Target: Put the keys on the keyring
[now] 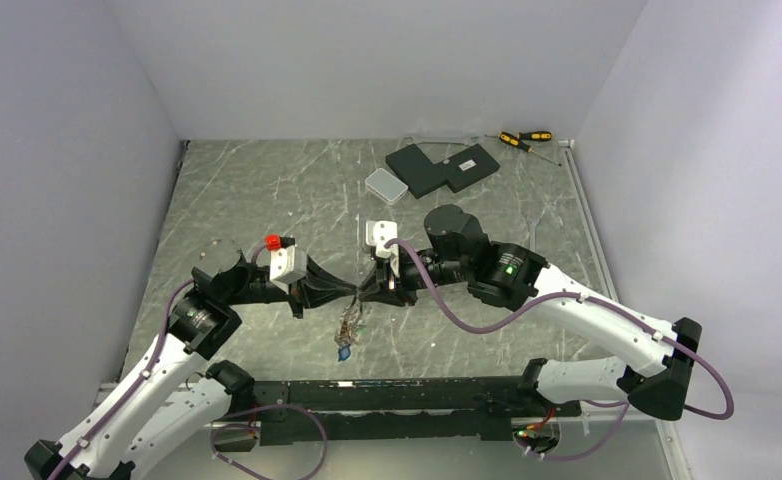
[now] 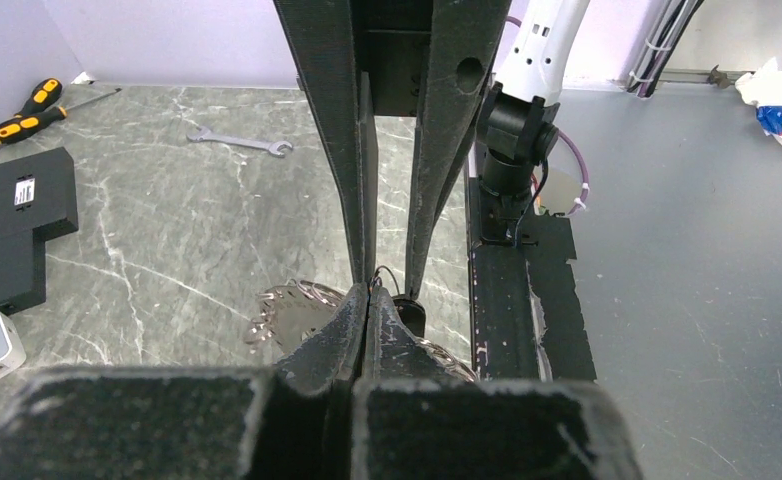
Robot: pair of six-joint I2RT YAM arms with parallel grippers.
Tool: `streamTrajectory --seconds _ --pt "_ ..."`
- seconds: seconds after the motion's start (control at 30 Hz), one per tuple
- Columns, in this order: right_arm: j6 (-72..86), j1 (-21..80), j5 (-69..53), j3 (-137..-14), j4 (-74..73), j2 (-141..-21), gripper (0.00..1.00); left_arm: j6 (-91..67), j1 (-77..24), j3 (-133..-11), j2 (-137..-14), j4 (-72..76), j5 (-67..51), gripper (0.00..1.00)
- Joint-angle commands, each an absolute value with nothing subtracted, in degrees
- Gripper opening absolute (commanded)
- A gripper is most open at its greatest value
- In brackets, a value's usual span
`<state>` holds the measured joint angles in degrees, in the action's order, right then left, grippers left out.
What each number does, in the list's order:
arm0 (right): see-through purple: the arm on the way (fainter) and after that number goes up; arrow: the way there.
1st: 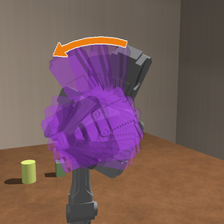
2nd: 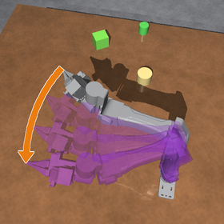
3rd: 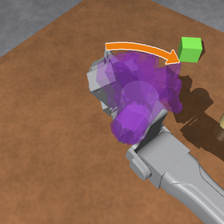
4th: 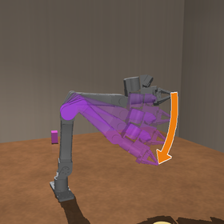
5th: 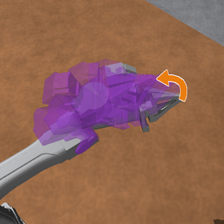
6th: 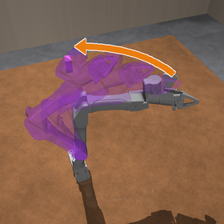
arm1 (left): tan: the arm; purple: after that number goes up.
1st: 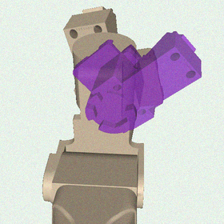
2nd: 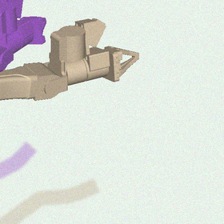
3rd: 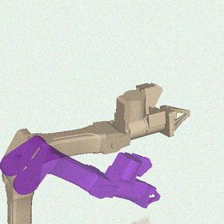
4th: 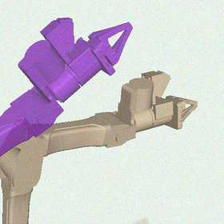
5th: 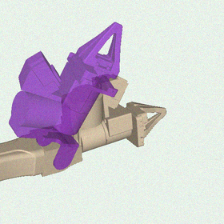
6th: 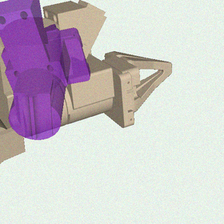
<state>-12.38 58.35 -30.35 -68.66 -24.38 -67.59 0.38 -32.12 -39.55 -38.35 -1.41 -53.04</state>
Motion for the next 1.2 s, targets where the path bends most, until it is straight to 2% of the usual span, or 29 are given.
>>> streamTrajectory --seconds 0.0,0.27,0.5,0.63,1.17 --pt "-12.57 58.71 -30.58 -68.46 -23.51 -67.06 0.21 0.81 -32.34 -39.9 -37.57 2.1 -52.58 0.0" --pt "-12.51 58.71 -30.68 -67.55 -24.26 -66.96 0.2 0.53 -32.34 -39.73 -36.87 2.57 -51.79 0.0" --pt "-12.39 58.71 -29.81 -66.79 -24.09 -67.15 0.1 0.41 -32.21 -39.55 -36.52 3.03 -51.79 0.0" --pt "-12.31 58.71 -29.5 -66.62 -23.5 -66.89 0.0 0.35 -32.26 -39.55 -36.37 3.07 -51.77 0.0" --pt "-11.05 58.3 -34.46 -64.67 -20.96 -69.37 0.0 -4.46 -32.1 -37.84 -34.04 8.62 -52.31 0.0"
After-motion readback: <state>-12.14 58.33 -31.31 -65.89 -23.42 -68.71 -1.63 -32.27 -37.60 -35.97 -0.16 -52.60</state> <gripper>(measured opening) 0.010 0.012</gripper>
